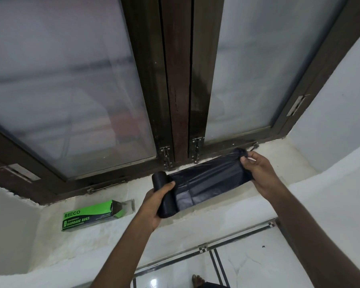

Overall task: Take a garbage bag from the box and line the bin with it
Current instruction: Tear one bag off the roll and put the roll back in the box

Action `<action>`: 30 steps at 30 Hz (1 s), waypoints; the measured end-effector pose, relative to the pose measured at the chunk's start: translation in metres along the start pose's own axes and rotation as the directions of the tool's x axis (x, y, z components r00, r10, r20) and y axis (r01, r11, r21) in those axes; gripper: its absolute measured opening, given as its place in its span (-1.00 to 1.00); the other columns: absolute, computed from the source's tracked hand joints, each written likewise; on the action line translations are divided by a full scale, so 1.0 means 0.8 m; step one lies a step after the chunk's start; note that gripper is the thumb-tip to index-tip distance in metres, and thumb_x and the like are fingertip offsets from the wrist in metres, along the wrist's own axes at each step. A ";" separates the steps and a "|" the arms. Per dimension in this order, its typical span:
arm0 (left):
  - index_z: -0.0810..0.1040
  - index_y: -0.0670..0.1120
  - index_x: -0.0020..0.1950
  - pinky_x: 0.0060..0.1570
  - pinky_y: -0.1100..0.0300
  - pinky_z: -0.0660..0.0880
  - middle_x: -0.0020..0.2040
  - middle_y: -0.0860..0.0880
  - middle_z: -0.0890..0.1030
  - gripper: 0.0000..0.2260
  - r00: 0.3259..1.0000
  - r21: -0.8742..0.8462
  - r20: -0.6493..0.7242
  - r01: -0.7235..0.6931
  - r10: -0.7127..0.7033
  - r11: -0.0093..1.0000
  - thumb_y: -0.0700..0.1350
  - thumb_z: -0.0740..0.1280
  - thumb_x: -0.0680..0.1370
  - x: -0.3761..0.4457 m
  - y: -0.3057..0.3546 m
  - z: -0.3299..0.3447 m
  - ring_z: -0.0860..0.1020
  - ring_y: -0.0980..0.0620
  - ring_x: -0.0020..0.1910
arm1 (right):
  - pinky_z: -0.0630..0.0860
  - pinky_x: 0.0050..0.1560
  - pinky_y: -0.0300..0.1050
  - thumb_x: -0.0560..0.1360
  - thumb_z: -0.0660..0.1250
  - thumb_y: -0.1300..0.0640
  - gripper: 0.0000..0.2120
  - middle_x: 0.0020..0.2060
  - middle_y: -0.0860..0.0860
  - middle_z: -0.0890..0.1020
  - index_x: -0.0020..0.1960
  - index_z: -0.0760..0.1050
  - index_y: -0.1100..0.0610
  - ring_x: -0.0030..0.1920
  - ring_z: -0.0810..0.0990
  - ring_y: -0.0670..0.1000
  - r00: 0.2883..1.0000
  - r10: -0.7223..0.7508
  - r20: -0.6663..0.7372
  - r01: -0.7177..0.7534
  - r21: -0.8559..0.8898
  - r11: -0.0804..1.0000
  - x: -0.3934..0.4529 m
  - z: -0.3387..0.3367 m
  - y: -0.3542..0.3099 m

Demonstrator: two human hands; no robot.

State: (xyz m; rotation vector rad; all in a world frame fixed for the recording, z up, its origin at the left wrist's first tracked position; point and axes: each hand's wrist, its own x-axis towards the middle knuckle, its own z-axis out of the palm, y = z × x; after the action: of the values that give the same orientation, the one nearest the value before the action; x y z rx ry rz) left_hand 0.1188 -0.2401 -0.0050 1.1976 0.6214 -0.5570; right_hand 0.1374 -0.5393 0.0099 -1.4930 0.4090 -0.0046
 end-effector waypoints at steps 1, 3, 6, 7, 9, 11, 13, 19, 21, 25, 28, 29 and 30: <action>0.57 -0.12 0.22 -0.19 0.06 0.60 0.07 -0.17 0.69 -0.60 1.000 -0.011 -0.007 -0.002 0.002 1.000 -0.04 0.52 0.43 -0.001 -0.001 0.001 0.65 -0.16 0.02 | 0.59 -0.09 -0.15 0.63 0.25 0.25 -0.86 -0.11 0.07 0.72 0.01 0.57 0.11 -0.10 0.68 0.05 0.999 -0.003 -0.043 0.003 -0.011 1.000 0.006 -0.010 0.000; 0.57 -0.13 0.22 -0.20 0.07 0.59 0.04 -0.17 0.69 -0.61 1.000 -0.018 -0.019 -0.005 0.004 1.000 -0.07 0.51 0.44 -0.001 -0.003 0.004 0.64 -0.14 -0.02 | 0.56 -0.05 -0.12 0.63 0.25 0.26 -0.89 -0.10 0.10 0.67 0.01 0.55 0.15 -0.09 0.63 0.07 0.990 -0.019 -0.143 0.010 -0.058 0.998 0.019 -0.032 -0.001; 0.56 -0.16 0.22 -0.24 0.11 0.57 0.04 -0.17 0.68 -0.63 0.999 -0.027 -0.048 -0.014 0.013 1.000 -0.11 0.50 0.46 0.000 -0.008 0.012 0.64 -0.12 -0.05 | 0.51 -0.11 -0.13 0.62 0.27 0.26 -0.93 -0.13 0.08 0.62 0.04 0.52 0.17 -0.04 0.58 0.13 0.960 -0.061 -0.275 0.011 -0.179 0.984 0.040 -0.061 -0.003; 0.55 -0.17 0.23 -0.23 0.10 0.58 0.06 -0.19 0.68 -0.62 0.999 -0.035 -0.053 -0.014 0.012 0.999 -0.12 0.50 0.46 0.000 -0.010 0.015 0.64 -0.13 -0.03 | 0.49 -0.13 -0.14 0.61 0.27 0.26 -0.92 -0.11 0.09 0.63 0.07 0.52 0.17 0.00 0.58 0.17 0.948 -0.092 -0.304 0.010 -0.261 0.965 0.044 -0.067 -0.002; 0.54 -0.17 0.26 -0.18 0.07 0.59 0.10 -0.20 0.68 -0.59 0.998 -0.046 -0.063 -0.018 0.015 0.999 -0.12 0.51 0.45 0.002 -0.015 0.022 0.64 -0.17 0.03 | 0.50 0.02 -0.07 0.58 0.29 0.27 -0.82 0.04 0.14 0.63 0.17 0.52 0.17 0.12 0.57 0.20 0.902 -0.249 -0.354 0.022 -0.537 0.843 0.043 -0.069 -0.001; 0.53 -0.17 0.26 -0.17 0.06 0.59 0.10 -0.20 0.67 -0.59 0.998 -0.047 -0.063 -0.021 0.019 0.999 -0.13 0.51 0.45 0.002 -0.020 0.031 0.64 -0.17 0.03 | 0.43 0.19 0.00 0.53 0.29 0.30 -0.72 0.13 0.18 0.61 0.22 0.53 0.18 0.17 0.53 0.21 0.819 -0.499 -0.281 0.143 -0.744 0.653 0.028 -0.052 0.002; 0.53 -0.17 0.26 -0.21 0.08 0.58 0.10 -0.19 0.68 -0.59 0.998 -0.030 -0.054 -0.028 0.026 0.999 -0.14 0.50 0.45 0.000 -0.024 0.039 0.64 -0.14 -0.01 | 0.38 0.18 -0.15 0.53 0.30 0.31 -0.73 0.12 0.12 0.61 0.22 0.55 0.18 0.15 0.52 0.14 0.804 -0.591 -0.072 0.336 -0.765 0.550 0.003 -0.014 0.008; 0.54 -0.11 0.27 -0.24 0.10 0.57 0.10 -0.17 0.69 -0.60 0.996 0.069 0.061 -0.069 0.065 0.995 -0.12 0.49 0.46 -0.006 -0.030 0.052 0.65 -0.16 0.05 | 0.25 0.29 -0.43 0.61 0.31 0.01 -0.65 0.27 -0.11 0.53 0.38 0.45 -0.02 0.32 0.41 -0.16 0.820 -0.337 0.462 0.565 -0.563 0.603 -0.020 0.077 0.047; 0.55 -0.09 0.26 -0.23 0.09 0.57 0.08 -0.15 0.70 -0.61 0.993 0.097 0.095 -0.076 0.066 0.992 -0.09 0.50 0.45 -0.008 -0.028 0.050 0.65 -0.15 0.06 | 0.39 0.24 -0.26 0.57 0.34 -0.07 -0.68 0.12 -0.11 0.60 0.31 0.50 -0.08 0.20 0.50 -0.12 0.836 -0.269 0.479 0.527 -0.561 0.639 -0.011 0.087 0.051; 0.58 -0.10 0.21 -0.14 0.05 0.60 0.05 -0.13 0.71 -0.66 0.993 0.075 0.109 -0.048 0.040 0.996 -0.06 0.48 0.47 -0.005 -0.024 0.034 0.66 -0.12 0.01 | 0.53 -0.13 0.01 0.49 0.44 -0.09 -0.84 -0.30 -0.15 0.64 -0.15 0.63 0.00 -0.20 0.59 -0.10 0.838 -0.196 0.510 0.503 -0.579 0.642 0.000 0.084 0.047; 0.61 -0.06 0.18 -0.10 0.04 0.61 0.06 -0.14 0.71 -0.71 0.994 0.020 0.111 0.011 -0.013 1.000 0.01 0.42 0.51 -0.002 -0.022 0.020 0.66 -0.11 0.00 | 0.57 -0.15 0.04 0.44 0.50 -0.08 -0.80 -0.31 -0.08 0.67 -0.22 0.63 0.03 -0.24 0.63 -0.07 0.848 -0.169 0.502 0.482 -0.598 0.640 0.008 0.077 0.034; 0.61 -0.06 0.18 -0.10 0.05 0.60 0.06 -0.13 0.71 -0.71 0.994 0.004 0.108 0.026 -0.026 1.000 0.03 0.41 0.52 -0.002 -0.023 0.017 0.65 -0.12 0.00 | 0.57 -0.16 0.04 0.43 0.51 -0.08 -0.79 -0.31 -0.08 0.68 -0.22 0.63 0.05 -0.24 0.64 -0.06 0.847 -0.172 0.502 0.488 -0.608 0.626 0.010 0.074 0.029; 0.61 -0.05 0.17 -0.10 0.05 0.59 0.06 -0.12 0.71 -0.71 0.994 -0.005 0.102 0.033 -0.033 0.999 0.05 0.41 0.51 -0.001 -0.023 0.014 0.65 -0.12 0.01 | 0.57 -0.16 0.04 0.42 0.51 -0.08 -0.79 -0.30 -0.08 0.68 -0.22 0.64 0.05 -0.23 0.64 -0.07 0.847 -0.171 0.503 0.492 -0.622 0.608 0.011 0.071 0.025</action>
State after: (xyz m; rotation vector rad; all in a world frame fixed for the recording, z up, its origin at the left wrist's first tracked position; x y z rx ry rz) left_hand 0.1072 -0.2560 -0.0143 1.1472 0.5563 -0.6397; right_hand 0.1561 -0.4847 -0.0103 -2.3118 -0.2780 0.1825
